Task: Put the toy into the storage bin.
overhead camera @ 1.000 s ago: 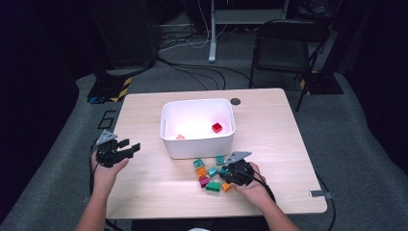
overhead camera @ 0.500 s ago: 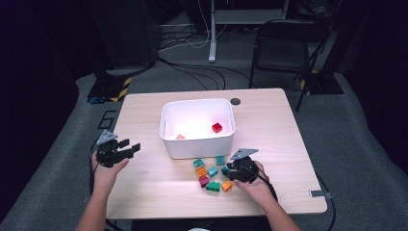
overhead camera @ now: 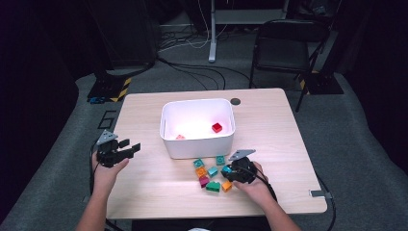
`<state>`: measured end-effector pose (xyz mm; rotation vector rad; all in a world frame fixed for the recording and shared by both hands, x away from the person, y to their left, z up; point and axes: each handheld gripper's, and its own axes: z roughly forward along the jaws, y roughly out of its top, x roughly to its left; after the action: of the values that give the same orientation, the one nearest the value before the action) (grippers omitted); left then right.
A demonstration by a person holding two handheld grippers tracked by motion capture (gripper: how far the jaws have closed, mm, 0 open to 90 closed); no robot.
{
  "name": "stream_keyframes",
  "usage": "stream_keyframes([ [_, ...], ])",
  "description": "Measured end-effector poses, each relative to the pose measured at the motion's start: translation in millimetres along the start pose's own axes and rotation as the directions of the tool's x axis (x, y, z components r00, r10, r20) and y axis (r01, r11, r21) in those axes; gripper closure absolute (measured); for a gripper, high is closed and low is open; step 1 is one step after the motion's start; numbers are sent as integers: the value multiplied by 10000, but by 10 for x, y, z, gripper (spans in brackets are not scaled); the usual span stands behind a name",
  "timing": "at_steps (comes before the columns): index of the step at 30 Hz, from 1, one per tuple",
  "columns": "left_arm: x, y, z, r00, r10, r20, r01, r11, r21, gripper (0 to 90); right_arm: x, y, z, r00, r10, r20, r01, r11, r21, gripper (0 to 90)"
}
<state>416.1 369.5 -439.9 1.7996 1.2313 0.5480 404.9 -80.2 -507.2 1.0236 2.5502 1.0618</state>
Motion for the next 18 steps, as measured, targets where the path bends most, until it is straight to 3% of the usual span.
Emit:
stream_keyframes([
  [8, 5, 2, -11, 10000, -18, -1, 18, 10000, -16, 422, 9, 39, -51, 10000, 22, 36, -21, 9998, -176, 668],
  [18, 3, -4, -27, 10000, -9, -28, 9, 10000, 1, 421, 112, 280, -345, 9997, -212, -104, 205, 9978, -636, 669],
])
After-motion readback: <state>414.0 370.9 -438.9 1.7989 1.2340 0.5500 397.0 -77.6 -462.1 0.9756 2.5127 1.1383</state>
